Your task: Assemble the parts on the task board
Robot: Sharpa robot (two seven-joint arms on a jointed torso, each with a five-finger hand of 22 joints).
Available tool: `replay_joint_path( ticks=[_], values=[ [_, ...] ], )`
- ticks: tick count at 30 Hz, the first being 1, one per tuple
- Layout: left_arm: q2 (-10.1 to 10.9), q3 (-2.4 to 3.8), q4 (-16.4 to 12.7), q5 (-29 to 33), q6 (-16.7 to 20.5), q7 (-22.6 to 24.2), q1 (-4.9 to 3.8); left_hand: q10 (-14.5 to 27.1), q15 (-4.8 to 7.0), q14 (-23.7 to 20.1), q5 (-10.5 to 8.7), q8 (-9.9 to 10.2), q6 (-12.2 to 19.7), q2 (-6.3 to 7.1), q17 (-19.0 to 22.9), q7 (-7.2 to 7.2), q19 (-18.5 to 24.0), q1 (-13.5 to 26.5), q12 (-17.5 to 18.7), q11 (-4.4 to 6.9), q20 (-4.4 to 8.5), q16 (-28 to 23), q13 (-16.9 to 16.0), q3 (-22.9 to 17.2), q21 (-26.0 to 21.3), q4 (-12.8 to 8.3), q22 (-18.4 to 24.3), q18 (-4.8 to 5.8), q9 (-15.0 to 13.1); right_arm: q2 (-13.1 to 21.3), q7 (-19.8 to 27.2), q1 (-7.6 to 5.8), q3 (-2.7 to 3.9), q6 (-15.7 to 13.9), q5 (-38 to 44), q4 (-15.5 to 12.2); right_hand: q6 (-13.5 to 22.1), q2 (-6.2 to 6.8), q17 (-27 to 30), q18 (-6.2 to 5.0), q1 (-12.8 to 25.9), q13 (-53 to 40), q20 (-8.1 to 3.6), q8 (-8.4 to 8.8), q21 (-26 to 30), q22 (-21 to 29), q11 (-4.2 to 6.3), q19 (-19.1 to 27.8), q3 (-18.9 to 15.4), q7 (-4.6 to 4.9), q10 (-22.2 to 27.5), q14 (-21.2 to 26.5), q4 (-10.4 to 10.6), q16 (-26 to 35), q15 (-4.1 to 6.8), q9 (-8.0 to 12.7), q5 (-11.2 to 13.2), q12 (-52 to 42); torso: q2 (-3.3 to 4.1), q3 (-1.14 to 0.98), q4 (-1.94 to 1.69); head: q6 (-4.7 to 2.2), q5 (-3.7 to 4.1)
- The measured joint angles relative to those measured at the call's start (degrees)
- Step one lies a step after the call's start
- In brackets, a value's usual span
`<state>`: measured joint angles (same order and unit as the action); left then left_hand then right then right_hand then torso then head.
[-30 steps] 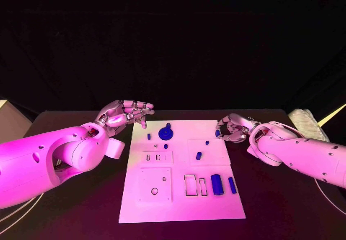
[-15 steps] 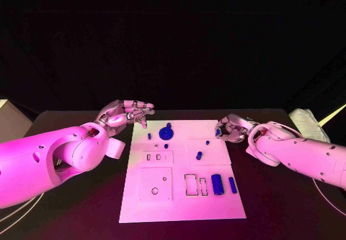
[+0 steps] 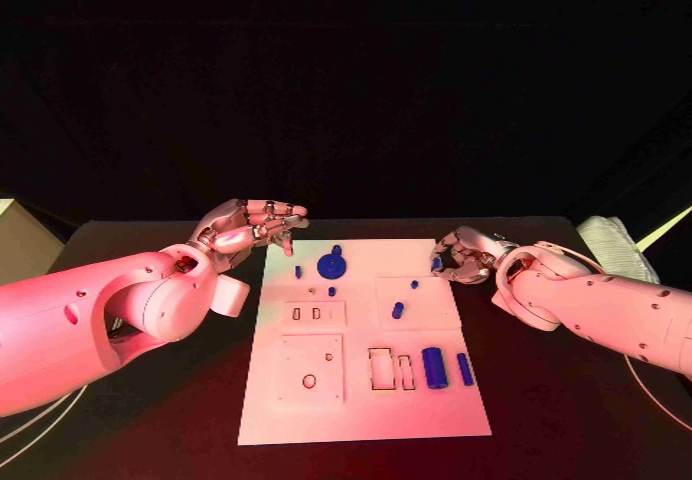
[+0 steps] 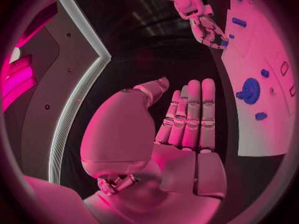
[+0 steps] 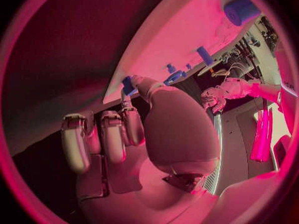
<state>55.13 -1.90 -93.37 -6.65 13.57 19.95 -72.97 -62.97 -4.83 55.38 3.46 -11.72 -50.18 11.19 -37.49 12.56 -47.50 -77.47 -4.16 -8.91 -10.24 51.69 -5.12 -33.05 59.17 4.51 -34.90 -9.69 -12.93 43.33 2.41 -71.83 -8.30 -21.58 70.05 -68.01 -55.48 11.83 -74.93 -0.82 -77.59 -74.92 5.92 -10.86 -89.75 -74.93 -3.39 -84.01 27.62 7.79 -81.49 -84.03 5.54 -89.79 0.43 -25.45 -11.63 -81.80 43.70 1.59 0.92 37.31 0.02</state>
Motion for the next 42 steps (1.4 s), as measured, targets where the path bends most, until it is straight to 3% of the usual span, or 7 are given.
replay_joint_path(
  ticks=[17,24,33,42],
  values=[
    [0.0,0.00,0.1,0.0,0.0,0.0,0.00,0.2,0.00,0.0,0.00,0.0,0.0,0.00,0.1,0.00,0.2,0.0,-0.3,0.21,-0.21,0.0,-0.1,-0.2,0.0,-0.2,-0.1,0.00,-0.1,0.5,-0.2,0.09,0.02,-2.2,-0.4,-2.4,-0.1,-1.98,0.0,0.00,-1.1,0.0,-0.39,-0.78,0.0,0.0,0.20,0.0,3.9,-0.14,-0.2,0.2,-1.8,0.0,0.20,0.2,1.2,0.0,-0.05,-0.03,0.02,-0.08,-0.03],
    [-0.1,0.00,0.4,0.0,0.0,0.0,0.00,0.2,0.00,0.0,0.00,0.0,0.0,0.00,0.1,0.00,0.2,0.0,-0.3,0.21,-0.21,0.0,-0.1,-0.2,0.0,-0.2,-0.1,0.00,-0.1,1.4,-1.5,-1.68,0.29,-2.7,-1.2,-6.0,-0.1,-2.34,0.0,0.00,-1.3,0.0,-0.39,-0.76,0.0,0.0,0.20,0.0,4.4,-0.14,-0.2,0.2,-2.4,0.0,0.20,0.2,1.5,0.0,-0.38,0.07,0.11,-0.12,0.03],
    [-0.8,-0.08,1.3,-0.1,-0.1,0.0,0.00,0.2,0.00,0.0,0.00,0.0,0.0,0.00,0.1,0.00,0.2,0.0,-0.3,0.21,-0.20,0.0,-0.1,-0.2,0.0,-0.2,0.0,0.00,-0.1,1.3,-6.6,-3.65,0.34,-3.3,-1.6,-14.1,0.1,-2.71,0.0,0.01,-0.9,0.0,-0.39,-1.04,0.0,0.0,0.06,0.0,4.6,-0.15,-0.1,0.2,-2.5,0.0,0.20,0.2,2.5,0.3,-1.39,0.47,0.35,0.39,-0.15],
    [-1.7,-0.23,2.2,-0.1,-0.2,-0.1,0.00,0.2,0.00,0.0,0.00,0.0,0.0,0.00,0.2,0.00,0.2,0.0,-0.3,0.21,-0.20,0.0,-0.1,-0.2,0.2,-0.2,0.0,0.00,-0.1,-3.0,-17.1,-3.80,0.17,-4.4,-1.3,-20.3,0.1,-2.17,0.0,0.00,0.1,0.0,-0.38,-1.16,0.0,0.0,-0.21,0.0,4.6,0.28,0.2,0.2,-2.5,0.0,0.20,0.0,2.5,0.7,-2.46,0.99,0.40,1.20,-0.70]
  ],
)
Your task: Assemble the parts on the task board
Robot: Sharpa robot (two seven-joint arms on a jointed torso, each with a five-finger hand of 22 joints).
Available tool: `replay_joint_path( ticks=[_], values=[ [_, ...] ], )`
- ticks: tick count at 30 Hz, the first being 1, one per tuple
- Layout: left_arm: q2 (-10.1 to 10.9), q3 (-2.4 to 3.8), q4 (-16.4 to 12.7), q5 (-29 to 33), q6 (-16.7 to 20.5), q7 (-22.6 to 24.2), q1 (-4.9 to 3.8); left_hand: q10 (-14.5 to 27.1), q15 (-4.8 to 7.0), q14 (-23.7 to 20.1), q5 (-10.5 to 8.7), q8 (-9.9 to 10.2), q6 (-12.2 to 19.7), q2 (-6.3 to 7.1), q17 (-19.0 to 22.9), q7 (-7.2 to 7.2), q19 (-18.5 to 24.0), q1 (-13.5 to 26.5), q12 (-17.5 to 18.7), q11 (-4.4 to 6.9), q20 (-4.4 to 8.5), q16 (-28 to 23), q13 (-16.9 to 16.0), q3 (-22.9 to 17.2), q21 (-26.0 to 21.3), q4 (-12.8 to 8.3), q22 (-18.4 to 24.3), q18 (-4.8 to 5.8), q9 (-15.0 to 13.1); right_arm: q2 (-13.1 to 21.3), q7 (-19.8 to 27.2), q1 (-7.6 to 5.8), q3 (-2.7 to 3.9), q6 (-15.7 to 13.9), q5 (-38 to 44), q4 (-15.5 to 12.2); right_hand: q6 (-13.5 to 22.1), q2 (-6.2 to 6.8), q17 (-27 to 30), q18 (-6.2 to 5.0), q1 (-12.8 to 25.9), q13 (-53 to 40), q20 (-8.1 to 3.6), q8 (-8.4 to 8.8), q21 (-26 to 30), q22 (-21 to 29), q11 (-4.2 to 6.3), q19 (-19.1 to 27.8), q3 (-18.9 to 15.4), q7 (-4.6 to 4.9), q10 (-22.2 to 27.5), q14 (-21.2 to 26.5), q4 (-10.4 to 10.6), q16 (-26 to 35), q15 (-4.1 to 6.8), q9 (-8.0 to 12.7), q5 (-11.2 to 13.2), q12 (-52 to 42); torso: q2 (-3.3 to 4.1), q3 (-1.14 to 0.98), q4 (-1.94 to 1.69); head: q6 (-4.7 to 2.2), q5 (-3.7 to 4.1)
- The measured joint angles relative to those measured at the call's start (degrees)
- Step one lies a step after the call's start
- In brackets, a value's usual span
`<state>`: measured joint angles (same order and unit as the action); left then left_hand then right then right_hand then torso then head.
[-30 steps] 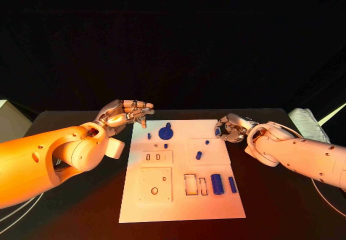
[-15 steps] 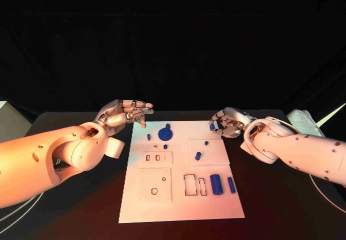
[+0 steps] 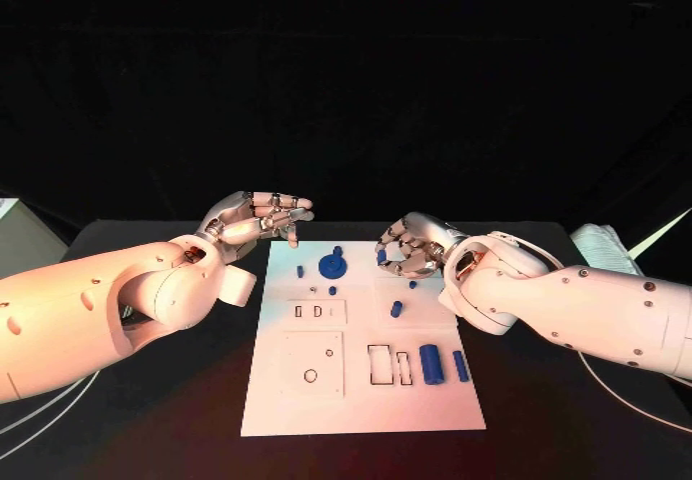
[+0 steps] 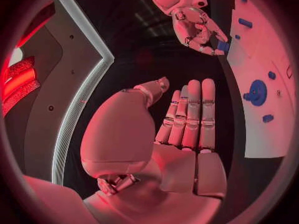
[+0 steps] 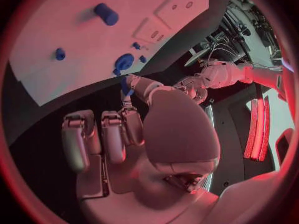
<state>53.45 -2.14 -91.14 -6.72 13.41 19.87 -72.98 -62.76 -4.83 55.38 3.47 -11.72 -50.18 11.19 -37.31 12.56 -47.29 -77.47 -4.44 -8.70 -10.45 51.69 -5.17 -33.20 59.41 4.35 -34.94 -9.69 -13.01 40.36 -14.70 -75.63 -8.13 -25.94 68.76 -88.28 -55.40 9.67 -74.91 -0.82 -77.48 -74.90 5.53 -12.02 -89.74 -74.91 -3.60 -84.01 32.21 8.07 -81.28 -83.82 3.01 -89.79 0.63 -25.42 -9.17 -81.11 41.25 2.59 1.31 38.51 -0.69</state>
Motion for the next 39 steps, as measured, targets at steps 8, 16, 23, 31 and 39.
replay_joint_path(
  ticks=[8,16,23,31,39],
  values=[
    [-0.5,-0.10,0.3,0.0,-0.1,0.0,0.00,0.0,0.00,0.0,0.00,0.0,0.0,0.00,0.0,0.00,0.0,0.0,0.0,0.00,0.00,0.0,0.0,0.0,0.0,0.0,0.0,0.00,0.0,-4.1,-8.6,1.01,-0.39,-1.0,3.4,-1.9,0.1,-0.22,0.0,0.00,0.2,0.0,0.00,-0.40,0.0,0.0,0.00,0.0,0.0,0.09,0.0,0.0,0.0,0.0,0.00,0.0,0.0,0.0,-0.60,0.42,-0.04,0.96,-0.90],
    [-0.8,-0.13,0.3,0.0,-0.1,-0.1,-0.01,0.0,0.00,0.0,0.00,0.0,0.0,0.00,0.0,0.00,0.0,0.0,0.0,0.00,0.00,0.0,0.0,0.0,0.0,0.0,0.0,0.00,0.0,-8.1,-13.3,3.37,-0.75,-1.8,8.7,-2.1,-0.3,0.07,0.0,0.00,0.5,0.0,0.00,-0.40,0.0,0.0,0.00,0.0,0.0,0.06,0.0,0.0,0.0,0.0,0.00,0.1,0.0,0.0,-0.69,0.53,0.05,1.68,-1.61],
    [-0.8,-0.13,0.4,-0.1,-0.2,-0.1,-0.01,0.0,0.00,0.0,0.00,0.0,0.0,0.00,0.0,0.00,0.0,0.0,0.0,0.00,0.00,0.0,0.0,-0.1,0.0,-0.1,0.0,0.00,0.0,-11.0,-14.8,5.21,-0.94,-2.4,11.8,-0.6,-0.3,0.07,0.0,0.00,0.5,0.0,0.00,-0.39,0.0,0.0,0.00,0.0,0.0,0.05,0.0,0.0,0.0,0.0,0.00,0.0,0.0,0.0,-0.68,0.53,-0.05,1.86,-1.62],
    [-0.9,-0.13,0.3,-0.1,-0.2,-0.1,-0.02,0.0,0.00,0.0,0.00,0.0,0.0,0.00,0.1,0.00,0.0,0.0,0.0,0.00,0.00,0.0,-0.1,-0.2,0.0,-0.2,0.0,0.00,0.0,-13.9,-15.8,7.56,-1.10,-3.0,14.4,1.9,-0.3,0.07,0.0,0.00,0.5,0.0,0.00,-0.37,0.0,0.0,0.00,0.0,0.0,0.06,0.0,0.0,0.0,0.0,0.00,0.0,0.0,0.0,-0.64,0.52,-0.09,2.01,-1.76],
    [-0.9,-0.13,0.3,-0.2,-0.3,-0.1,-0.02,0.0,0.00,0.0,0.00,0.0,0.0,0.00,0.1,0.00,0.0,0.0,0.0,0.00,0.00,0.0,0.0,-0.2,0.0,-0.2,0.0,0.00,0.0,-15.4,-16.3,8.85,-1.11,-3.4,16.3,3.4,-0.3,0.32,0.0,0.00,0.7,0.0,0.00,-0.67,0.0,0.0,0.00,0.0,0.0,0.07,0.0,0.0,0.0,0.0,0.00,0.0,0.0,0.0,-0.59,0.47,-0.11,2.25,-1.93]
  ],
)
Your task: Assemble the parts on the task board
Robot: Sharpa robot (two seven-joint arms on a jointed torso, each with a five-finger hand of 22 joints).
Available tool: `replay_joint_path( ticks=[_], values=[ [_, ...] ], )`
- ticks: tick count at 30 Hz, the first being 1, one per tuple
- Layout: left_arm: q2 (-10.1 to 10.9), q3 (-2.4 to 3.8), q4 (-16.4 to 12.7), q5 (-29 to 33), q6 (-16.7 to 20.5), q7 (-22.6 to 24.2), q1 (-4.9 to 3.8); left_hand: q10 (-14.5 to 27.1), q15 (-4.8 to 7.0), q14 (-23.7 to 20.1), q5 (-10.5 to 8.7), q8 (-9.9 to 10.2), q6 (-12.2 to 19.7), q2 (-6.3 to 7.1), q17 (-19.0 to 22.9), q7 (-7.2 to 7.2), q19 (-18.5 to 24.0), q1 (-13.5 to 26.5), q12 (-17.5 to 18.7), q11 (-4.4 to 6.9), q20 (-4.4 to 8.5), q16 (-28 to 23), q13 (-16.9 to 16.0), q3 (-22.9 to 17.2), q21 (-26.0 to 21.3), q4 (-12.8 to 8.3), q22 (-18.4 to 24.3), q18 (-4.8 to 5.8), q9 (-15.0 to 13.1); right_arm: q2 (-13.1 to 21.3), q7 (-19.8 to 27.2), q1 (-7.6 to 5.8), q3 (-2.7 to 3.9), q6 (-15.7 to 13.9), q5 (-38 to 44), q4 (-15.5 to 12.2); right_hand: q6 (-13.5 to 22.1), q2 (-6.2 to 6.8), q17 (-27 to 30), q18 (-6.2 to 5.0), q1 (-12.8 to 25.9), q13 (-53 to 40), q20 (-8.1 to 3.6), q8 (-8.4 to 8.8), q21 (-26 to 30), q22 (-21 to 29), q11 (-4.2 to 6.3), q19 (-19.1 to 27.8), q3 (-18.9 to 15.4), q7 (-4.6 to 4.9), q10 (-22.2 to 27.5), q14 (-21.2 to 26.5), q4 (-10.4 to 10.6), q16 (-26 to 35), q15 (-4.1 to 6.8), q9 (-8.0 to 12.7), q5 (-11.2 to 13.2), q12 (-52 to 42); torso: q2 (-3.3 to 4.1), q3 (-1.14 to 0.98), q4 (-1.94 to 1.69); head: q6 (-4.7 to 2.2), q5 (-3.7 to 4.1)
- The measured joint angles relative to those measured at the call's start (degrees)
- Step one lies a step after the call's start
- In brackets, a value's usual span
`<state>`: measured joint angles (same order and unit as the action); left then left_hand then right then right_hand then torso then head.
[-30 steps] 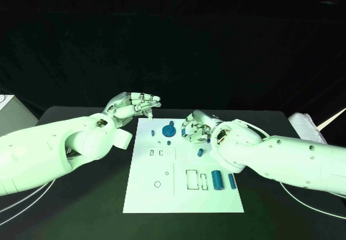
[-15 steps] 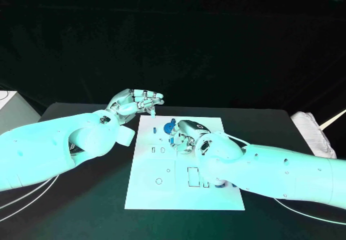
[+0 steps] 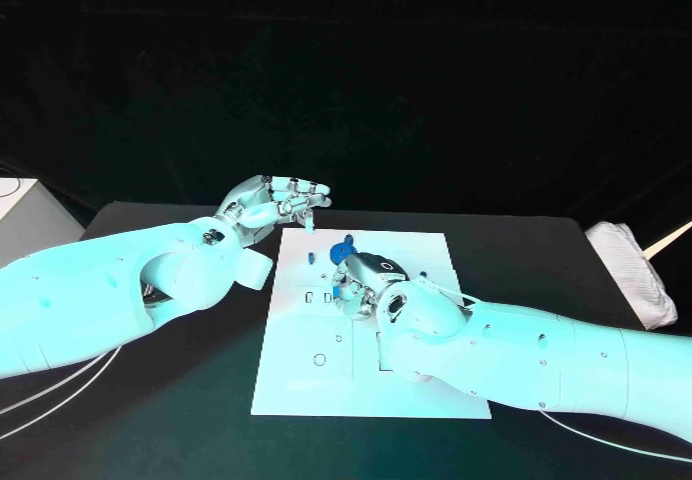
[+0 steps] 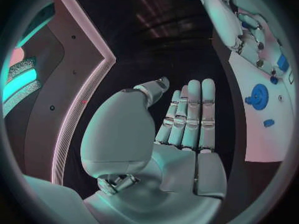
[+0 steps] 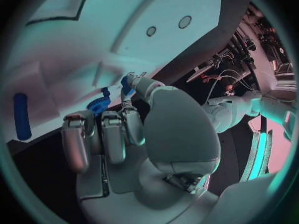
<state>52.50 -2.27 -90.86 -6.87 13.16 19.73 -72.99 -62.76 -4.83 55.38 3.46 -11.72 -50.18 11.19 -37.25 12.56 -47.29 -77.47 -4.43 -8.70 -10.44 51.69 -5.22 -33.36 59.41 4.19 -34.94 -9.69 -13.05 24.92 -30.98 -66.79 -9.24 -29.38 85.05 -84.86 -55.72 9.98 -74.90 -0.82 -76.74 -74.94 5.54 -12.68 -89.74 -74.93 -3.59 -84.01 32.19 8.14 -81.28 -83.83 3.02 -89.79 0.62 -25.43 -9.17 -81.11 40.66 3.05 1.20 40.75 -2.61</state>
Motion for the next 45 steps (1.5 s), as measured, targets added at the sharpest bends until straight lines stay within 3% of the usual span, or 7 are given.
replay_joint_path(
  ticks=[12,32,45],
  values=[
    [0.0,0.00,0.0,0.0,-0.1,-0.1,0.00,0.0,0.00,0.0,0.00,0.0,0.0,0.00,0.0,0.00,0.0,0.0,0.0,0.00,0.00,0.0,0.0,0.0,0.0,0.0,0.0,0.00,0.0,-0.9,-0.2,1.23,-0.02,-0.8,1.6,0.7,0.0,0.29,0.0,0.00,0.3,0.0,0.00,-0.04,0.0,0.0,0.00,0.0,0.0,0.01,0.0,0.0,0.0,0.0,0.00,0.0,-0.3,0.0,0.05,-0.07,0.01,0.19,-0.32],
    [0.0,0.00,0.0,-0.1,-0.3,-0.2,0.00,0.0,0.00,0.0,0.00,0.0,0.0,0.00,0.1,0.00,0.0,0.0,0.0,0.00,0.00,0.0,0.0,0.0,0.0,0.0,0.0,0.00,-0.1,-1.0,-0.1,1.63,0.04,-1.1,2.4,0.8,0.2,0.29,0.0,0.00,0.3,0.0,0.00,0.09,0.0,0.0,0.00,0.0,0.0,-0.01,0.0,0.0,0.0,0.0,0.00,0.0,-0.3,0.0,0.07,-0.11,0.09,0.30,-0.51],
    [0.1,0.00,0.0,-0.1,-0.4,-0.2,0.00,0.0,0.00,0.0,0.00,0.0,0.0,0.00,0.1,0.00,0.0,0.0,0.0,0.00,0.00,0.0,0.0,0.0,0.0,0.0,0.0,0.00,-0.1,-1.1,-0.1,1.75,0.01,-1.3,2.5,1.1,0.9,2.16,0.0,0.00,2.8,0.0,0.00,0.01,0.0,0.0,-0.02,0.0,-0.6,0.24,0.0,0.0,0.6,0.0,0.00,0.5,-0.3,0.5,0.09,-0.12,0.13,0.30,-0.51]
  ],
)
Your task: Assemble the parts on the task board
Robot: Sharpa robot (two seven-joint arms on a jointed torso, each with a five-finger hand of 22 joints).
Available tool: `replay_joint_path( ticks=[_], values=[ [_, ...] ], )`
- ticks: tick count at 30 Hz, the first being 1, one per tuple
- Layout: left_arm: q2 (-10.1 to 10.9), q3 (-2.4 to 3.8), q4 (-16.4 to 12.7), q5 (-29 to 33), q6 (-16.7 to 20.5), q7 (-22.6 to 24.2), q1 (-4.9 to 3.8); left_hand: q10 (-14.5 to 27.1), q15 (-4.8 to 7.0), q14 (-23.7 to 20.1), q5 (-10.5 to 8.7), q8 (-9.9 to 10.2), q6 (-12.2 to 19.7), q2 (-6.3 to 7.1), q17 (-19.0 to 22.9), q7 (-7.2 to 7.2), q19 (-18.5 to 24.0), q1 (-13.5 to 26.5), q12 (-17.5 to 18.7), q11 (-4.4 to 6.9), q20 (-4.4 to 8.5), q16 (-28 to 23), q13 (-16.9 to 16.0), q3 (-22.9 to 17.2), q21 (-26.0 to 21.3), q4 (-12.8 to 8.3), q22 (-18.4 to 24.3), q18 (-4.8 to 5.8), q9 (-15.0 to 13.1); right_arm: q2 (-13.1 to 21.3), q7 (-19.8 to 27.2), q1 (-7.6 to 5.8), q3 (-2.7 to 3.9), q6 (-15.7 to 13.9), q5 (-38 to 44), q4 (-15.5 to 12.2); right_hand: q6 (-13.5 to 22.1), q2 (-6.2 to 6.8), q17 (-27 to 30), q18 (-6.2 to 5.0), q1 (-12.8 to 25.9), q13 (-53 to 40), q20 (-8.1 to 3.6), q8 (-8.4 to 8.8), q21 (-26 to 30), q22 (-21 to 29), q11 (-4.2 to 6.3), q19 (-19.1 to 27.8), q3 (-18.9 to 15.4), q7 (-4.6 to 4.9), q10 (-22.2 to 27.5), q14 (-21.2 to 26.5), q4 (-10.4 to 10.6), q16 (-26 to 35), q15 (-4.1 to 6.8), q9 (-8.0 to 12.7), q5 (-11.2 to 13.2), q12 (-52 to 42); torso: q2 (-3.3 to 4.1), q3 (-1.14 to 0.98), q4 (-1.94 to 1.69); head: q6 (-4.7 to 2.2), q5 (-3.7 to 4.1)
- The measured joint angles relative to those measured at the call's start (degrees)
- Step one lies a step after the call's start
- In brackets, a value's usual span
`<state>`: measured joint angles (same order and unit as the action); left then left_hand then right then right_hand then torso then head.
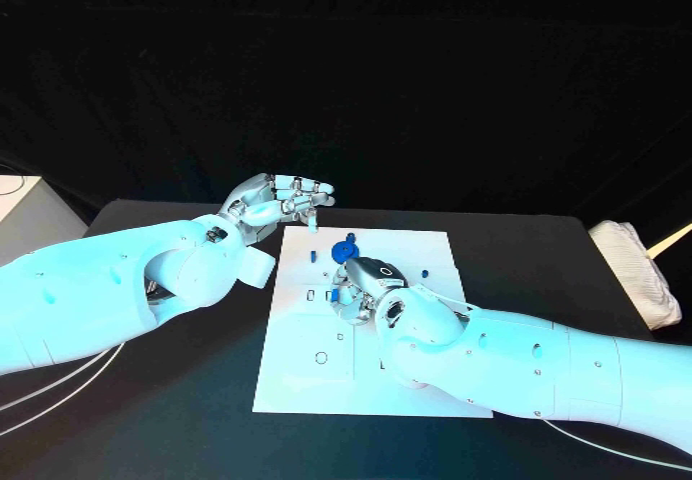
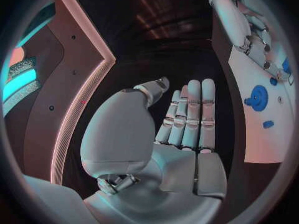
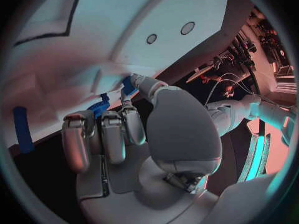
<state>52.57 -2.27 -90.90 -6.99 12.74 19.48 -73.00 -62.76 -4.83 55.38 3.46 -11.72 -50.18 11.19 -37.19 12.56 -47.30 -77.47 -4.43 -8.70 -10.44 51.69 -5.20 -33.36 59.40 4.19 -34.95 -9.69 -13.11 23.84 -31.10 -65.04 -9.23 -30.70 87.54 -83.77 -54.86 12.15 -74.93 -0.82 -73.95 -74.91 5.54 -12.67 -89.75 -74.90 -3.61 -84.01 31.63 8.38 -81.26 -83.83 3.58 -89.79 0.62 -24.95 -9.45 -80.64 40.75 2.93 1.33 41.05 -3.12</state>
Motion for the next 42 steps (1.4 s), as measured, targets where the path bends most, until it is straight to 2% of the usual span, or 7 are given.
replay_joint_path(
  ticks=[17,19,24,34,37,38,42],
  values=[
    [0.0,0.00,0.0,0.0,-0.1,-0.1,0.00,0.0,0.00,0.0,0.00,0.0,0.0,0.00,0.0,0.00,0.0,0.0,0.0,0.00,0.00,0.0,0.0,0.0,0.0,0.0,0.0,0.00,0.0,0.0,0.1,0.04,-0.02,-0.3,0.0,0.3,2.3,1.27,0.0,0.00,1.3,0.0,0.00,1.27,0.0,0.0,-0.80,0.0,-1.1,0.88,1.2,-0.2,0.5,0.0,-0.22,0.9,0.0,1.1,0.02,-0.03,-0.01,-0.02,0.01],
    [0.0,0.00,0.0,0.0,-0.1,-0.1,0.00,0.0,0.00,0.0,0.00,0.0,0.0,0.00,0.0,0.00,0.0,0.0,0.0,0.00,0.00,0.0,0.0,0.0,0.0,0.0,0.0,0.00,0.0,0.0,0.2,0.04,-0.02,-0.4,0.0,0.3,2.4,1.27,0.0,0.00,1.3,0.0,0.00,1.31,0.0,0.0,-0.80,0.0,-1.2,0.91,1.6,0.0,0.5,0.0,-0.43,0.9,0.3,1.4,0.02,-0.03,0.00,-0.05,0.02],
    [0.0,0.00,0.0,-0.1,-0.1,-0.2,0.00,0.0,0.00,0.0,0.00,0.0,0.0,0.00,0.1,0.00,0.4,0.0,0.0,0.00,0.01,0.0,0.0,0.0,0.0,0.0,0.0,0.00,-0.1,0.0,0.4,0.04,-0.02,-0.6,0.0,0.4,3.3,1.50,0.0,0.00,2.2,0.0,0.43,1.73,0.0,0.0,-1.01,0.0,-2.9,1.01,1.9,-0.2,1.4,0.0,-0.63,1.4,3.7,1.7,0.03,-0.04,0.01,-0.10,0.02],
    [0.0,0.00,0.0,-0.1,-0.2,-0.2,0.00,0.0,0.00,0.0,0.00,0.0,0.0,0.00,0.1,0.00,0.4,0.0,0.0,0.00,0.01,0.0,0.0,0.0,0.0,0.0,0.0,0.00,-0.1,0.5,0.8,0.04,-0.03,-0.8,-0.1,0.0,3.3,2.03,0.0,-0.01,2.8,0.0,0.43,1.72,0.0,0.0,-1.00,0.0,-6.3,1.01,2.3,-0.2,2.8,0.0,-0.63,1.7,4.0,1.9,0.05,-0.04,-0.05,-0.16,0.02],
    [0.0,0.00,0.1,-0.1,-0.2,-0.2,0.00,0.0,0.00,0.0,0.00,0.0,0.0,0.00,0.1,0.00,0.4,0.0,0.0,0.00,0.01,0.0,0.0,0.0,0.0,0.0,0.0,0.00,-0.1,1.2,1.1,0.04,-0.03,-1.0,-0.1,-0.9,3.6,1.99,0.0,0.00,2.7,0.0,0.43,1.72,0.0,0.0,-1.00,0.0,-10.2,0.93,2.5,-0.2,3.9,0.0,-0.63,2.0,4.4,2.3,0.05,-0.03,-0.07,-0.18,0.02],
    [0.0,0.00,0.1,-0.2,-0.2,-0.3,0.00,0.0,0.00,0.0,0.00,0.0,0.0,0.00,0.1,0.02,0.4,0.0,0.0,0.00,0.01,0.0,0.0,0.0,0.1,0.0,0.0,0.00,-0.1,1.6,1.3,0.04,-0.03,-1.1,-0.1,-1.3,3.8,1.40,0.0,0.00,2.1,0.0,0.43,1.72,0.0,0.0,-1.03,0.0,-12.0,1.07,2.7,-0.2,4.5,0.0,-0.63,2.2,4.8,2.3,0.05,-0.03,-0.08,-0.18,0.03],
    [0.0,0.00,0.4,-1.4,-0.2,-0.7,0.00,-0.6,-0.19,-0.2,0.00,0.0,0.6,0.61,0.2,-0.19,0.5,0.6,-1.2,0.18,-0.12,0.1,-0.5,0.9,0.2,0.5,0.0,0.00,-0.2,3.9,2.2,-0.03,-0.02,-1.9,-0.2,-3.8,5.3,-0.35,0.0,-0.01,-0.8,0.0,0.75,2.19,0.0,0.0,-1.33,0.1,-21.8,1.32,3.0,-0.1,9.6,0.0,-0.97,3.0,6.4,2.3,0.03,-0.04,-0.09,-0.15,-0.02]
  ],
)
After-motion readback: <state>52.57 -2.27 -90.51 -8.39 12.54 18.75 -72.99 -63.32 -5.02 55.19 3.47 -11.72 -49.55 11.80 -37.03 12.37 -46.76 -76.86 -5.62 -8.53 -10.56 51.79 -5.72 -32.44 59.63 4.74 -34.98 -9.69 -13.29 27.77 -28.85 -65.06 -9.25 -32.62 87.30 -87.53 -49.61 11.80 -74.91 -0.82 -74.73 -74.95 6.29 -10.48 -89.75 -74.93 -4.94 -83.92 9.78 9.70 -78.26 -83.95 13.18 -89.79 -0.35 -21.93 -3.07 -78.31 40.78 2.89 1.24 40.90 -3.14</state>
